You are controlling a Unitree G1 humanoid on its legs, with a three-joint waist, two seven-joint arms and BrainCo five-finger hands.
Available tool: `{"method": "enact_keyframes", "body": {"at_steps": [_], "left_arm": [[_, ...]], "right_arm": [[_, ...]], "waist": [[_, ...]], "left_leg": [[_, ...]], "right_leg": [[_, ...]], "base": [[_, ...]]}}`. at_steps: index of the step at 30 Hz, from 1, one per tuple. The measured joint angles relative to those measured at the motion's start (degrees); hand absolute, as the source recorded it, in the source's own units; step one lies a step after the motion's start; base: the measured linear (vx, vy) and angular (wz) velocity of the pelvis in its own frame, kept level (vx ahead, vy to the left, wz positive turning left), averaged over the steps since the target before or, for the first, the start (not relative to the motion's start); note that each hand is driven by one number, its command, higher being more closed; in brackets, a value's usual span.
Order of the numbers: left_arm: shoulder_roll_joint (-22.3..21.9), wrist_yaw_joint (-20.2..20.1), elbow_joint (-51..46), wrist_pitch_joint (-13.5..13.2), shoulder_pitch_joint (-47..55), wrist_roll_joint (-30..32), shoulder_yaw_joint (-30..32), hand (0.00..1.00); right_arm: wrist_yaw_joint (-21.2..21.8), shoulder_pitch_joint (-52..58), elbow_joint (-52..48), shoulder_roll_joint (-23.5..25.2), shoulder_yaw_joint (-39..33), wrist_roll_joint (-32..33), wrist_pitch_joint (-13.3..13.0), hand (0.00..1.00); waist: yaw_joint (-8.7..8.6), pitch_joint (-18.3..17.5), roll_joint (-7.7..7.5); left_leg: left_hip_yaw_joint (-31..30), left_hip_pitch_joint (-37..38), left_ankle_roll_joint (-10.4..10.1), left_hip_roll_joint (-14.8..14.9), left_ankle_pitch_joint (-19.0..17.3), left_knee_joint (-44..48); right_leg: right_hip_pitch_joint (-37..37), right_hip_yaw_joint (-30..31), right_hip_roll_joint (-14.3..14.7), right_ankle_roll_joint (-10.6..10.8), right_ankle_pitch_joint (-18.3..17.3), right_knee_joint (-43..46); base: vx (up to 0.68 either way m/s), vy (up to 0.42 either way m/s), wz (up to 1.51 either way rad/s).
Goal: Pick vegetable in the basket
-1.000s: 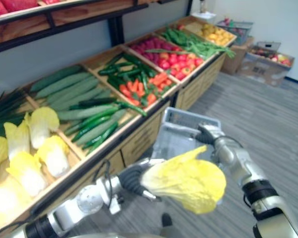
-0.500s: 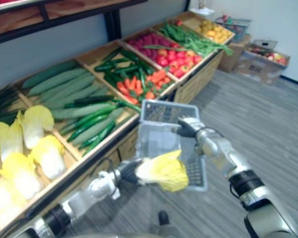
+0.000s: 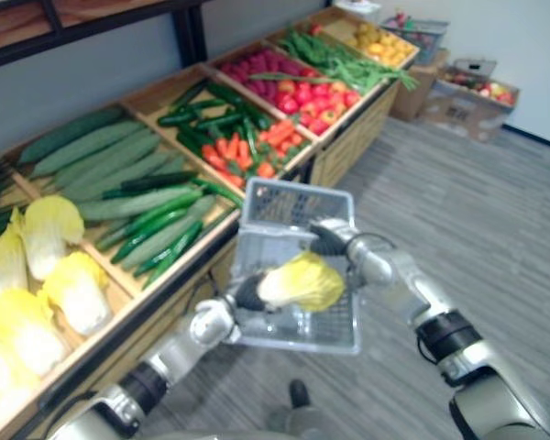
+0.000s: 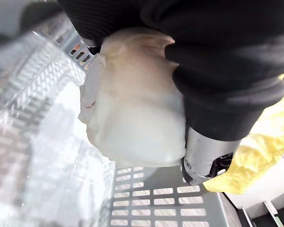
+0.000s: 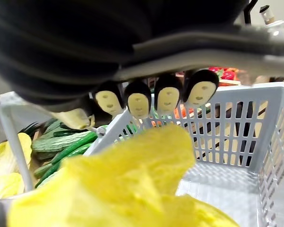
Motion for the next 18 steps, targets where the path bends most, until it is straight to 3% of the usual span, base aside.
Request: {"method": "enact_keyframes", "body": {"at_steps": [3,4,18], "left_arm": [[-1.45,0.26,2.07,1.36,-0.79,1.29,0.92,1.00],[-2.21,0.46,2.35,1.64,-0.93,1.29,1.23,0.00],[-3.51,0.56,2.34,2.72,-3.03,1.28,-0.71,0.00]], "right_arm": [[1.41,-0.01,-1.03,-0.03,0.89,1.78,-0.39,1.00],[1.76,-0.01,-1.41,-0.03,1.03,2.32,-0.49,1.00],[3.50,0.07,-4.48,-3.21,2.43,3.70,-0.53,1.00]], "waist": [[-0.02,0.05,-0.02],[-0.03,0.05,-0.01],[-0.04,0.27,-0.09]], "left_leg": [[0.01,-0.07,0.12,-0.30,-0.08,0.01],[0.00,-0.06,0.24,-0.45,-0.15,0.01],[-1.06,-0.09,0.54,-1.06,-0.53,-0.10]], "right_leg": [[-0.19,0.52,-0.16,0.17,0.13,-0.20],[-0.18,0.66,-0.27,0.24,0.18,-0.31],[0.69,0.21,-1.30,0.64,0.52,-1.04]], "base": [[-0.03,0.035,-0.05],[-0.03,0.036,-0.04],[-0.05,0.025,0.03]]}}
